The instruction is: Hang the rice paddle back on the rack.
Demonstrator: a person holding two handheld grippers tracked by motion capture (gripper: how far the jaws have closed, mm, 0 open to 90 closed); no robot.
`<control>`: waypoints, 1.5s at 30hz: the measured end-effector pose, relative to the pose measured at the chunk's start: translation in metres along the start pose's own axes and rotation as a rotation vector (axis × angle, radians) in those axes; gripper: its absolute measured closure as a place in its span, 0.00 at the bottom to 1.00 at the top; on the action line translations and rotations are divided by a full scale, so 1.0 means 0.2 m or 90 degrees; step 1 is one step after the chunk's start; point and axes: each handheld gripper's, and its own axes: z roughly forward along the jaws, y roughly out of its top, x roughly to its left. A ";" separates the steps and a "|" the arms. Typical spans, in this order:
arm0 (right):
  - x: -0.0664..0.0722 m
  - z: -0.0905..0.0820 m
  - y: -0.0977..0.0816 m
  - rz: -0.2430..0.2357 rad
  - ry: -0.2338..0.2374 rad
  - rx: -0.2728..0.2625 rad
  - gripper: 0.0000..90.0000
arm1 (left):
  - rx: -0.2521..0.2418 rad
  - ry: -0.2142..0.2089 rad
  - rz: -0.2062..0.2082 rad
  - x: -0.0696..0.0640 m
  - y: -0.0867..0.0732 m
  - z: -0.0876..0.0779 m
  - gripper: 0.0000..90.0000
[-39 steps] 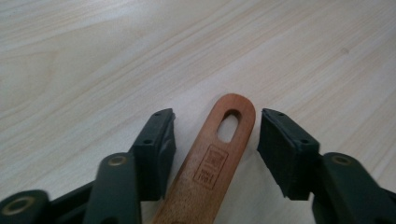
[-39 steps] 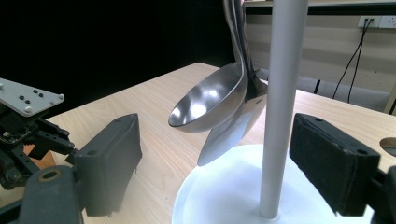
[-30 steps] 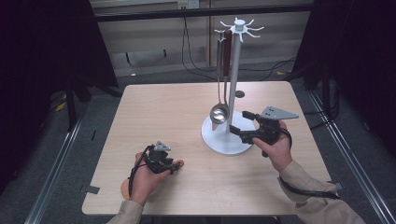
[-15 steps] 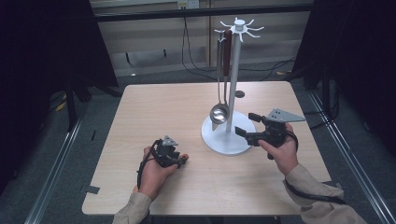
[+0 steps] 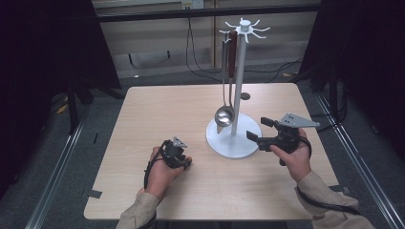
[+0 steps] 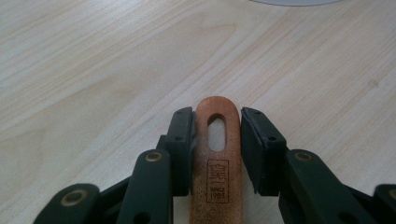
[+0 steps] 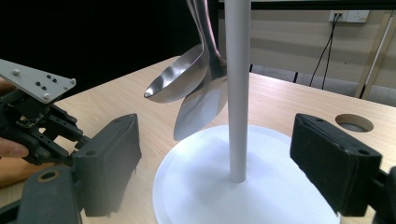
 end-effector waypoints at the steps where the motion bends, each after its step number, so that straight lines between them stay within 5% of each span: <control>1: 0.00 0.00 0.00 0.000 0.000 0.000 0.18 | 0.000 0.000 0.000 0.00 0.00 0.00 0.73; 9: 0.02 0.01 -0.01 -0.012 0.009 0.009 0.17 | -0.049 -0.009 -0.059 -0.01 0.00 0.02 0.73; 13: 0.03 0.02 -0.01 -0.011 0.009 0.010 0.17 | -0.074 -0.016 -0.064 0.00 0.02 -0.02 0.73; 14: 0.03 0.02 -0.01 -0.012 0.011 0.013 0.17 | -0.118 -0.025 -0.076 -0.01 0.04 -0.05 0.73; 17: 0.03 0.03 -0.01 -0.014 0.017 0.013 0.17 | -0.164 -0.037 -0.088 -0.02 0.08 -0.09 0.73; 24: 0.07 0.06 -0.02 -0.021 0.032 0.020 0.17 | -0.252 -0.058 -0.103 -0.07 0.15 -0.17 0.73; 31: 0.13 0.12 -0.03 -0.029 0.062 0.032 0.17 | -0.294 -0.056 -0.082 -0.11 0.18 -0.22 0.73; 45: 0.28 0.23 -0.04 -0.005 0.121 0.050 0.19 | -0.369 -0.081 -0.103 -0.17 0.25 -0.28 0.73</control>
